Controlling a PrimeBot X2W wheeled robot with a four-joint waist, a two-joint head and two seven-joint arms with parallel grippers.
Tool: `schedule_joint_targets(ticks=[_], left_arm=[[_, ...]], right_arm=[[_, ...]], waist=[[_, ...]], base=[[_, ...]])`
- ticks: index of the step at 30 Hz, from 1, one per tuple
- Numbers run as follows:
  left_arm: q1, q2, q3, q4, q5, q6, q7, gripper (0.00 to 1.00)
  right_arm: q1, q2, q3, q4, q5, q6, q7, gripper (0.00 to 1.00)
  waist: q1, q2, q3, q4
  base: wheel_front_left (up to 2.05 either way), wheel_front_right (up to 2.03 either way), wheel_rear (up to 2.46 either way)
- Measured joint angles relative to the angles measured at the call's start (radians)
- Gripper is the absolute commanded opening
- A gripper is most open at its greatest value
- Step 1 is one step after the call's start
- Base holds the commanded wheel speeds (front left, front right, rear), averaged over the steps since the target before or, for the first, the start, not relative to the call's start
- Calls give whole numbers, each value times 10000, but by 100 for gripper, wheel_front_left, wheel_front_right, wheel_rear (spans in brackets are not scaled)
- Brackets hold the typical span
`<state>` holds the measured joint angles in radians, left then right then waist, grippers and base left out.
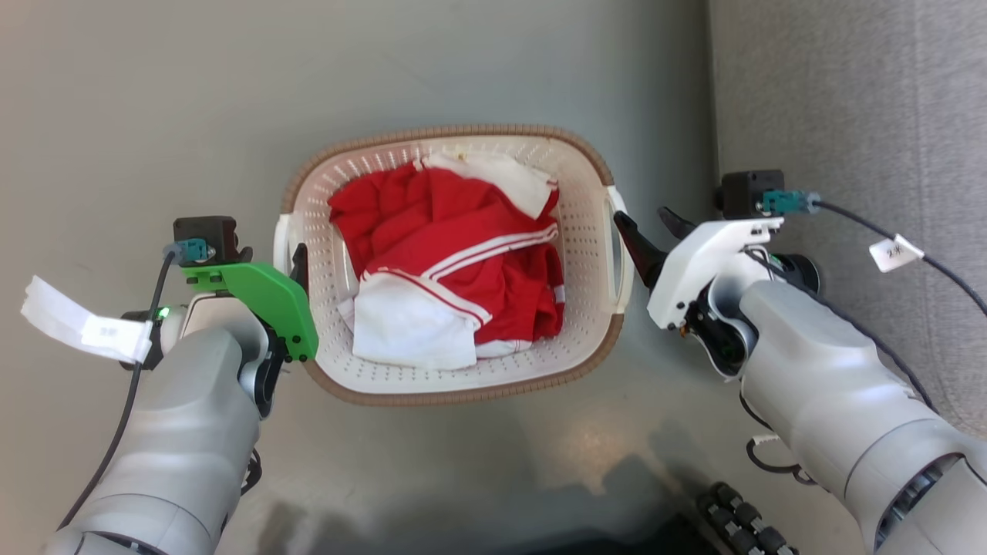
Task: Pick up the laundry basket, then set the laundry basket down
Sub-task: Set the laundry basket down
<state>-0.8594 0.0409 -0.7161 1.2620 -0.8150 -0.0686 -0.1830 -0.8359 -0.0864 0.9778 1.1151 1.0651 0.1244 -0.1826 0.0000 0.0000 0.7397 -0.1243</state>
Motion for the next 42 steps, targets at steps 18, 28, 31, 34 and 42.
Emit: schedule_joint_targets(ticks=[18,28,31,34,42], left_arm=[[553,-52,73,-585,27,-192,-658,100],[642,374,1014,-2518,403,-12,-658,100],[899,495,1287,-3055,577,73,-658,100],[1457,504,1490,-3509,895,173,-658,100],[2562,673,2383,-4972,1246,426,-658,100]], right_arm=[[258,-506,77,-495,-255,2,-654,100],[-89,-1344,-1398,-1743,-1143,-215,-677,100],[53,-1482,-1921,-2299,-1526,-368,-677,100],[400,-1626,-2257,-2918,-2073,-497,-679,100],[1771,-1873,-3427,-4548,-3018,-838,-679,100]], waist=[[-1,0,-2361,107],[-1,0,-3621,235],[-1,0,-4043,298],[0,0,-4465,368],[-1,0,-5547,575]], base=[[0,0,0],[0,0,0],[0,0,0],[0,0,0],[0,0,0]])
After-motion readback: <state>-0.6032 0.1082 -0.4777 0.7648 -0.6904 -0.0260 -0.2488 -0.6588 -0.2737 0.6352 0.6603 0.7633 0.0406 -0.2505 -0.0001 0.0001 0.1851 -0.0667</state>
